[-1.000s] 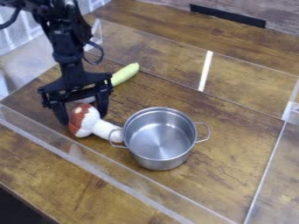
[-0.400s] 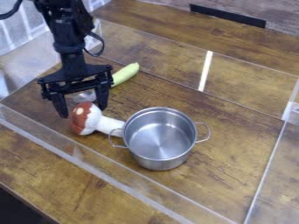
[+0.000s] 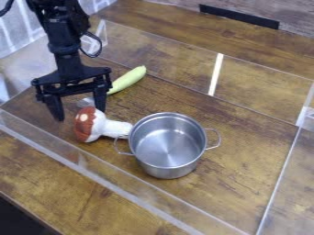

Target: Remove the mushroom from the silver pot and put it on the table

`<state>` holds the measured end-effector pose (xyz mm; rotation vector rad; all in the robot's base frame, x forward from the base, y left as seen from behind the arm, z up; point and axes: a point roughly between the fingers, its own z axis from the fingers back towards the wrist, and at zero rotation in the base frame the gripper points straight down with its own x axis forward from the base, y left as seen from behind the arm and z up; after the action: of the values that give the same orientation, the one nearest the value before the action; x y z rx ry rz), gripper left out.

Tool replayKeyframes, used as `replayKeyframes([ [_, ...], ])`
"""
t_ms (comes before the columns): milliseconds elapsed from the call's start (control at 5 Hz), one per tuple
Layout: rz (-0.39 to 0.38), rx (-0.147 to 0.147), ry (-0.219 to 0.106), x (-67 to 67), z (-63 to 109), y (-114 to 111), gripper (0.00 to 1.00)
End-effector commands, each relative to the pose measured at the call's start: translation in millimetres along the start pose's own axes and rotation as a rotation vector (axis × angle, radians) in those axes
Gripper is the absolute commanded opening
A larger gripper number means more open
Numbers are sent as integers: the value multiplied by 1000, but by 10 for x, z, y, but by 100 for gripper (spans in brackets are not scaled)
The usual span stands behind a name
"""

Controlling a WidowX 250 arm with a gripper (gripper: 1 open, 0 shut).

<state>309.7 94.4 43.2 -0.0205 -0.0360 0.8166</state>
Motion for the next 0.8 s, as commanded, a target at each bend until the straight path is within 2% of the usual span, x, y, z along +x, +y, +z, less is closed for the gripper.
replayKeyframes([
  [0, 41, -23, -72, 180, 155, 56, 100],
  [200, -49, -21, -65, 164, 141, 108, 100],
  [600, -169, -34, -78, 177, 306, 128, 100],
])
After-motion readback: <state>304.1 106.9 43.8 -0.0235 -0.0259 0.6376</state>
